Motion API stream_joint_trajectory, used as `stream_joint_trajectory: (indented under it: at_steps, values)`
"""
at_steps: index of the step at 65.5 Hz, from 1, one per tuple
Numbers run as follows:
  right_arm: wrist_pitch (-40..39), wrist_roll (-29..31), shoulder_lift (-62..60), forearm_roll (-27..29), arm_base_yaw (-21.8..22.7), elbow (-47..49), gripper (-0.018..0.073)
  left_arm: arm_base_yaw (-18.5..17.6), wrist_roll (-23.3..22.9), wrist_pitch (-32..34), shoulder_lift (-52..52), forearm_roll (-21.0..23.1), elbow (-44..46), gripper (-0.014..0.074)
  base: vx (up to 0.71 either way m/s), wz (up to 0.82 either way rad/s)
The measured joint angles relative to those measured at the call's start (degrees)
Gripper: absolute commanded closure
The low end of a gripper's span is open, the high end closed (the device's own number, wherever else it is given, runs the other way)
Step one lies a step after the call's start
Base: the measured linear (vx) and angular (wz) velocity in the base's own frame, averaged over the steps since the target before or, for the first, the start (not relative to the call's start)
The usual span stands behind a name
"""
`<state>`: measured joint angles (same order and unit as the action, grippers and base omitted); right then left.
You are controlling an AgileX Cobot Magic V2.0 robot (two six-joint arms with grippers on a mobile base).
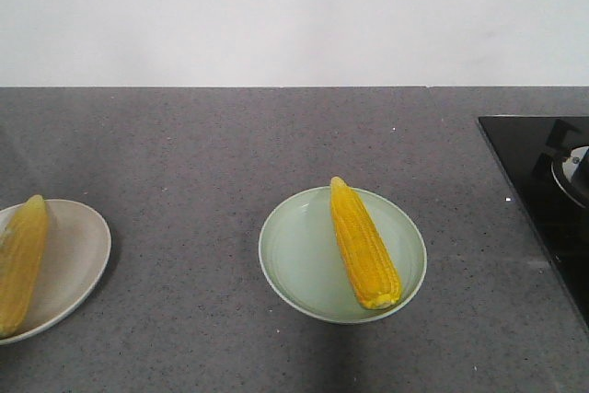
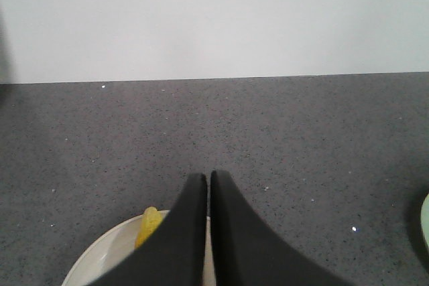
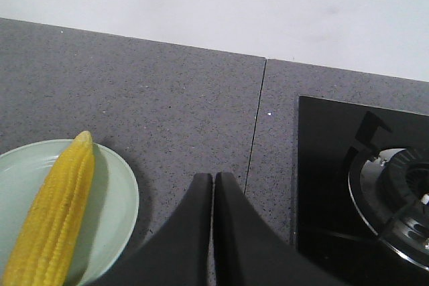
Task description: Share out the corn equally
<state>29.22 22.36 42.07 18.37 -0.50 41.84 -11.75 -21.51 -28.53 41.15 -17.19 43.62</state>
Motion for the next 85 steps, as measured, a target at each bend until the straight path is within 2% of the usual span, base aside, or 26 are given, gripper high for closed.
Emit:
stream_joint_trajectory:
  at_steps: [36, 43, 52, 61, 75, 85]
  values:
    - [0.0, 0.0, 0.0, 0.0, 0.0, 0.0, 0.057, 0.0, 0.0, 0.03, -0.15, 0.0, -0.05, 0.0603, 0.0, 0.0]
    - [0.0, 0.0, 0.0, 0.0, 0.0, 0.0, 0.057, 0.0, 0.0, 2.27, -1.89, 0.0, -1.54, 0.0603, 0.0, 0.0]
    - [0.0, 0.0, 0.0, 0.0, 0.0, 0.0, 0.057, 0.0, 0.57, 8.72, -6.28, 0.0, -6.96, 0.0603, 0.0, 0.0]
    - [0.0, 0.0, 0.0, 0.0, 0.0, 0.0, 0.057, 0.54, 3.9, 15.58, -11.67, 0.85, -14.76, 0.0603, 0.0, 0.0]
    - [0.0, 0.0, 0.0, 0.0, 0.0, 0.0, 0.057, 5.51, 10.23, 21.78, -21.65, 7.36, -26.24, 0.0603, 0.0, 0.0]
    - [0.0, 0.0, 0.0, 0.0, 0.0, 0.0, 0.057, 7.9, 11.32, 23.61, -29.33, 9.33, -32.91, 0.0603, 0.0, 0.0]
